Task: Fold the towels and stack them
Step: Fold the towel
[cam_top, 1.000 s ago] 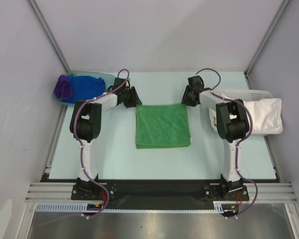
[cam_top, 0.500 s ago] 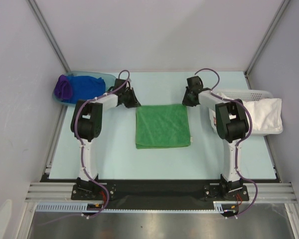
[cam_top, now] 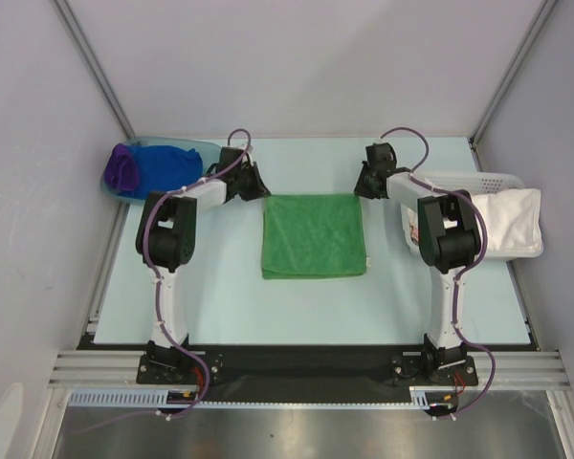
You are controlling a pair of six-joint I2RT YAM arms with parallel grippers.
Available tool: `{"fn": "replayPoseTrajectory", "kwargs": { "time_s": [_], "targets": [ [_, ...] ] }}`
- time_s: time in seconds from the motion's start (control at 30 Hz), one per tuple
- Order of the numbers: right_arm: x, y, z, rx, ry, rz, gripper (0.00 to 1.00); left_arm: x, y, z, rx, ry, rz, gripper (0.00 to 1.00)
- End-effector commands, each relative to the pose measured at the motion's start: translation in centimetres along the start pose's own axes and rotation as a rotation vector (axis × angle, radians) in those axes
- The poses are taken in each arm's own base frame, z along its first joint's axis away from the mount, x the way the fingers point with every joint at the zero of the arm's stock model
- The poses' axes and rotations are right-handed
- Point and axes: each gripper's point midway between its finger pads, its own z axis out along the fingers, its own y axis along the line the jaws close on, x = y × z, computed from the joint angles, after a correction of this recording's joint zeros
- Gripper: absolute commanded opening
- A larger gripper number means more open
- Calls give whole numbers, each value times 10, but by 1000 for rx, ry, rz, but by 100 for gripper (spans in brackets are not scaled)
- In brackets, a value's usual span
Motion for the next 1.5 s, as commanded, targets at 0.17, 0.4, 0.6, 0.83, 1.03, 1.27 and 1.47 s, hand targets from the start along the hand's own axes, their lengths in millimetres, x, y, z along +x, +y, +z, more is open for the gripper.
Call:
{"fn": "replayPoseTrajectory", "kwargs": {
  "time_s": [0.17,0.4,0.6,0.83,1.03,1.27,1.47],
  "targets": [
    [-74,34,-42,-143,-238,-7,2,-82,-25,-29,18,-234,140,0],
    [-79,38,-53,-179,-288,-4,3,-88,-34,-40,51,-282,164,0],
    [-66,35,-68,-206,-283,9,3,-65,-29,-53,63,-290,138,2],
    [-44,30,-89,-211,-269,21,2,-36,-38,-77,64,-338,137,11],
    [-15,17,-108,-199,-243,44,2,3,-44,-87,53,-339,141,15],
    [36,9,-130,-207,-177,65,23,49,-38,-106,-15,-347,153,34],
    [48,-5,-157,-138,-194,25,43,55,-27,-130,-89,-366,94,43]
  ]
}}
